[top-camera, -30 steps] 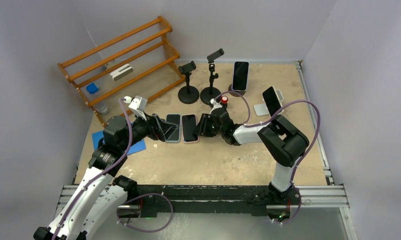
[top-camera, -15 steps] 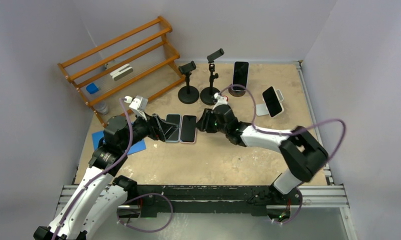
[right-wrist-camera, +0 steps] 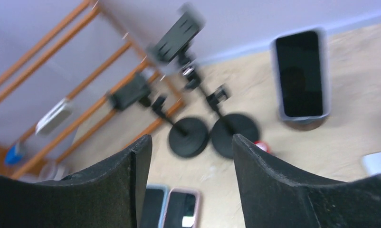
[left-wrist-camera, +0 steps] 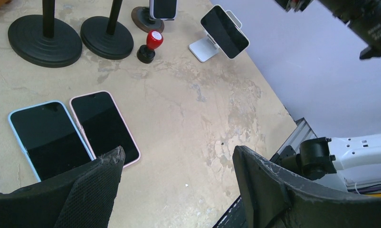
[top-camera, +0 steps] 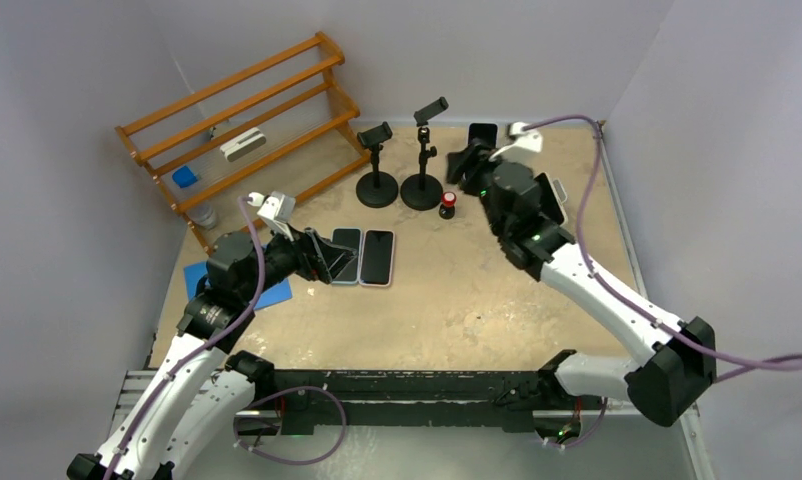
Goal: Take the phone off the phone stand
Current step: Place the phone at the center of the board, then remove the phone from the phone stand.
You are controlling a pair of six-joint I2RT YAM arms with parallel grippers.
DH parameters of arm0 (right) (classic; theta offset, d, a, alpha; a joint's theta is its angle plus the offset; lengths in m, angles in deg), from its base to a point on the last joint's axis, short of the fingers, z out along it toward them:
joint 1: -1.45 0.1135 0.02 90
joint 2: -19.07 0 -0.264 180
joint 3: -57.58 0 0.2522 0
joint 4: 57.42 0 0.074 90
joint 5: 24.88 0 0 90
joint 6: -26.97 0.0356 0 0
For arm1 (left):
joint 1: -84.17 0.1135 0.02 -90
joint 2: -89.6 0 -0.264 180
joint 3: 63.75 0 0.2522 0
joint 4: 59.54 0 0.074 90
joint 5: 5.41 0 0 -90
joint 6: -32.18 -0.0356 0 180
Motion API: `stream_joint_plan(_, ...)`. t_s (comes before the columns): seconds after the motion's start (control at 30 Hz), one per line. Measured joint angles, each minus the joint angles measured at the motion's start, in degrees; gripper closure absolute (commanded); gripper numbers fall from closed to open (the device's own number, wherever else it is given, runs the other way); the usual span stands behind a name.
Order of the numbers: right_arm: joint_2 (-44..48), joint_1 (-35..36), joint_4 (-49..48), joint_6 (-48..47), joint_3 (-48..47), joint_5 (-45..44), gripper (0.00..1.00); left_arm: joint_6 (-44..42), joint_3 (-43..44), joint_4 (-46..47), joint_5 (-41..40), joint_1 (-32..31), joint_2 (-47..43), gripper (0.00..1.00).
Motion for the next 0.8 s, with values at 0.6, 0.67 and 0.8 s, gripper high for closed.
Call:
stream_joint_plan(0.6, 7.8, -38.8, -4.6, 11.9, 10.6, 12.0, 0.26, 0.0, 0.0, 0.0, 1.0, -0.3, -2.5, 0.18)
stream_joint_plan(0.67, 9.5, -40.9, -5.9, 12.9, 14.6, 11.9, 0.18, 0.0, 0.0, 0.0, 1.1, -0.6, -2.8, 0.18)
stream_joint_plan(0.8, 11.5, -44.0, -8.3, 14.2, 19.4, 11.9, 0.09, 0.0, 0.0, 0.0, 1.1, -1.3, -3.3, 0.18)
